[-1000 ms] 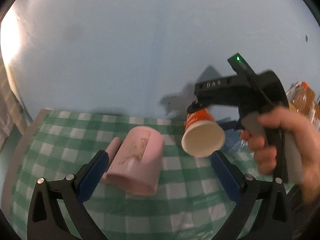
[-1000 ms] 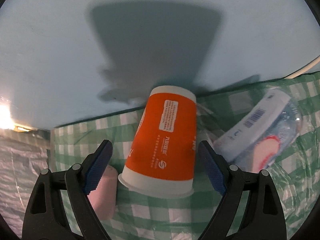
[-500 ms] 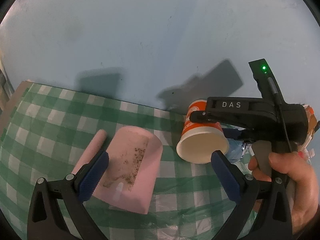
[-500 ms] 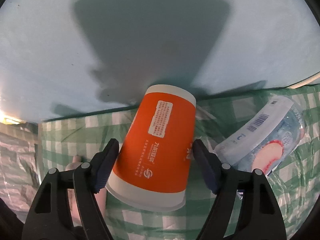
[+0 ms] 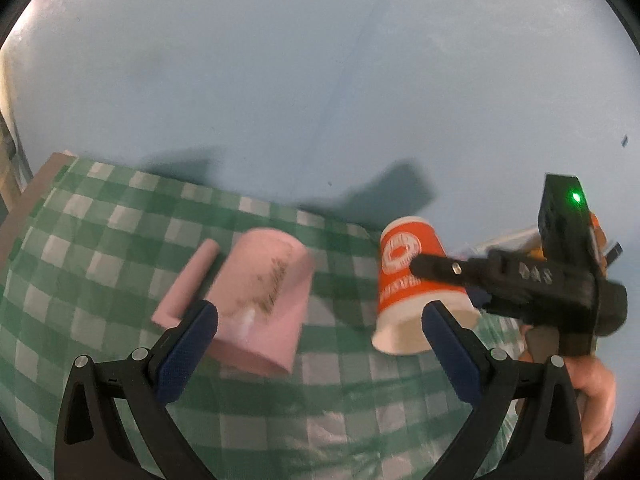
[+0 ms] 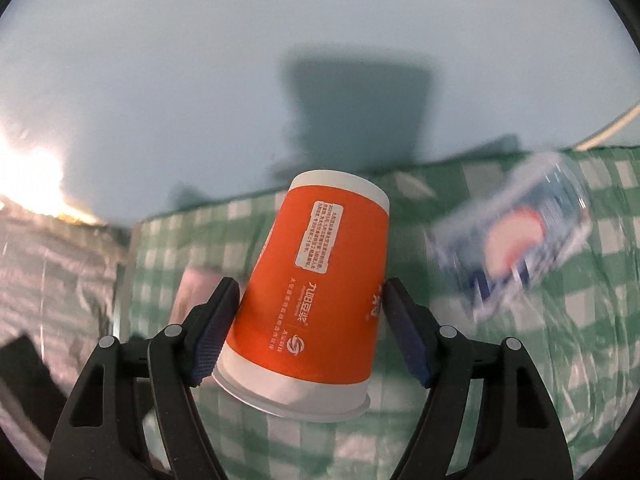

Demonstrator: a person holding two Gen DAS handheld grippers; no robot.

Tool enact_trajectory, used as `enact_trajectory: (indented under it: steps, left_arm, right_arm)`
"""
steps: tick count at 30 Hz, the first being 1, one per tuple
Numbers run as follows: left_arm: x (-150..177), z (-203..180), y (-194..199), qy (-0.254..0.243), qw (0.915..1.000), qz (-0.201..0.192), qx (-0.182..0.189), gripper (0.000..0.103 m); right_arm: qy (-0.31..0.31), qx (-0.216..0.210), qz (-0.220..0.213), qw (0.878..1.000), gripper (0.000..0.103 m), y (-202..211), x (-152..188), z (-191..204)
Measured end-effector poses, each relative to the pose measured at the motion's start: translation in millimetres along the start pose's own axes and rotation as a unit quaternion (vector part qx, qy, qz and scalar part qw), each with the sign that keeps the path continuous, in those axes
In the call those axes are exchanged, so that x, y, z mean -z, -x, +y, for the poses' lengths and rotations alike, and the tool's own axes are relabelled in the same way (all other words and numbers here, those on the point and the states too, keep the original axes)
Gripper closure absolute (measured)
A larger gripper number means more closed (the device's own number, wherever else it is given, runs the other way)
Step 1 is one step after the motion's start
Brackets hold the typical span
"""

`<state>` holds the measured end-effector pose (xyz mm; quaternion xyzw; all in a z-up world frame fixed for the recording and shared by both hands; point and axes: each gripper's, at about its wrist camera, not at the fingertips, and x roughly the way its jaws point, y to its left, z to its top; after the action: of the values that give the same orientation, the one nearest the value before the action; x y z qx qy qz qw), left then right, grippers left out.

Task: Flip cup upside down
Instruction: 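Lift the orange cup with the right gripper and rotate it rim-down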

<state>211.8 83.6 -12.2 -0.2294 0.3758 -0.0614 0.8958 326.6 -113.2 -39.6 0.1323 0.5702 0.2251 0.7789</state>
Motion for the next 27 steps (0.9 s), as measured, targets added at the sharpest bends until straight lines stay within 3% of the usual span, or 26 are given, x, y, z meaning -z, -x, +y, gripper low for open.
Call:
enact_trajectory:
  steps: [12,27]
  left_arm:
    - [52.5,-22.2,11.1,-0.029,0.9967,0.059,0.047,0.0]
    - [64.3,-14.9,-10.4,-0.033,0.9946,0.097,0.02,0.0]
  right_arm:
    - [0.017,-0.032,0.015,0.999,0.028,24.2,86.6,-19.1]
    - [0.012,0.0,0.015,1.0,0.024,18.6,101.5,-38.7]
